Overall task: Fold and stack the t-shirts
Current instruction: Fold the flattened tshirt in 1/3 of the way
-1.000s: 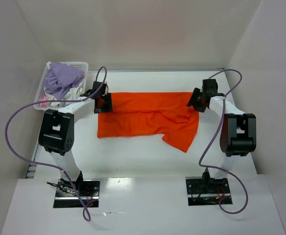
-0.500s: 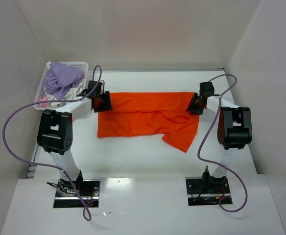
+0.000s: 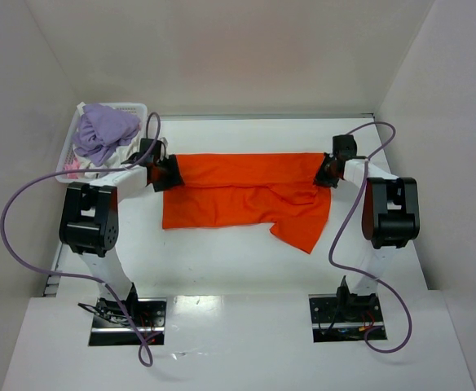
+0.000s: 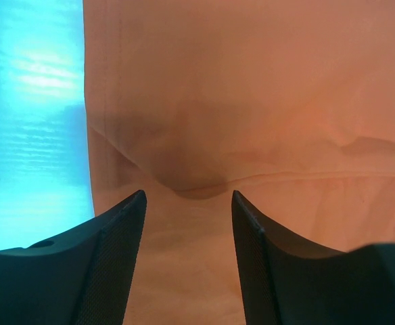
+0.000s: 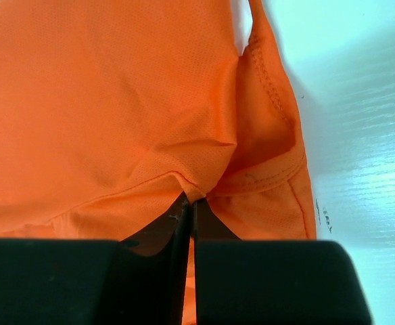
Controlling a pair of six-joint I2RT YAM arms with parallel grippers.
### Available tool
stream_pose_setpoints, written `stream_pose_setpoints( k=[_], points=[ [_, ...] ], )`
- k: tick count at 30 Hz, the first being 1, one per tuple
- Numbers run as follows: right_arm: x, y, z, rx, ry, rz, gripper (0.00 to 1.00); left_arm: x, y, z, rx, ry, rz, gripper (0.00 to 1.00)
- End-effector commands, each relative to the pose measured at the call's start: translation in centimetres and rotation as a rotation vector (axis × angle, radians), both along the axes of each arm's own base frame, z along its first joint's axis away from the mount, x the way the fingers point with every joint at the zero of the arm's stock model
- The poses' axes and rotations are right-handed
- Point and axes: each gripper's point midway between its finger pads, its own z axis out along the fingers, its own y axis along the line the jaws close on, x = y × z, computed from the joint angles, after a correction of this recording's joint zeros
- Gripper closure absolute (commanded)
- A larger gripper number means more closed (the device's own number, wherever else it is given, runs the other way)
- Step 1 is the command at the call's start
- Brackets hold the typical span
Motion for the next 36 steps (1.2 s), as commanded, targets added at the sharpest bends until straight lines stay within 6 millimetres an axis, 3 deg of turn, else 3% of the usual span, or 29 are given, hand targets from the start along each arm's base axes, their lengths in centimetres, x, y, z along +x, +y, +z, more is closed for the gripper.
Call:
stream_pose_setpoints(
  k=[1,7,22,26,27,30,31,36],
  points=[
    [2.3,-0.9,1.7,-0.025,-0.080,-0.028,0.94,0.0,-0.2,-0.3,-0.043,0.001,0.010,0.39],
    [2.8,-1.5,3.4,-0.035,-0.121,-0.044,0.94,0.1,0.7,-0.5,-0.052,0.005,0.058,0.44],
    [3.0,-1.2,3.2,-0.019,-0.123,-0.032,0.94,2.0,1.3,-1.3,-0.092,-0.006,0.140,0.55],
    [3.0,-1.2,3.2,-0.019,-0.123,-0.032,0.95,2.2,1.6,-1.2,-0.082,-0.016,0.160,0.73],
    [3.0,-1.2,3.2,-0.019,-0.123,-0.032,0.95,2.0,1.8,-1.6,-0.073,-0.009,0.166,0.82],
    [3.0,-1.2,3.2,-0.024,-0.124,-0.025,0.95,2.2,2.0,-0.7,-0.062,-0.033,0.163,0.90],
    [3.2,-1.2,3.5,-0.025,-0.133,-0.025,0.95,2.2,2.1,-0.7,-0.055,-0.034,0.169,0.97],
    [3.2,-1.2,4.0,-0.025,-0.133,-0.025,0.95,2.5,2.5,0.5,-0.032,-0.054,0.166,1.00]
  ],
)
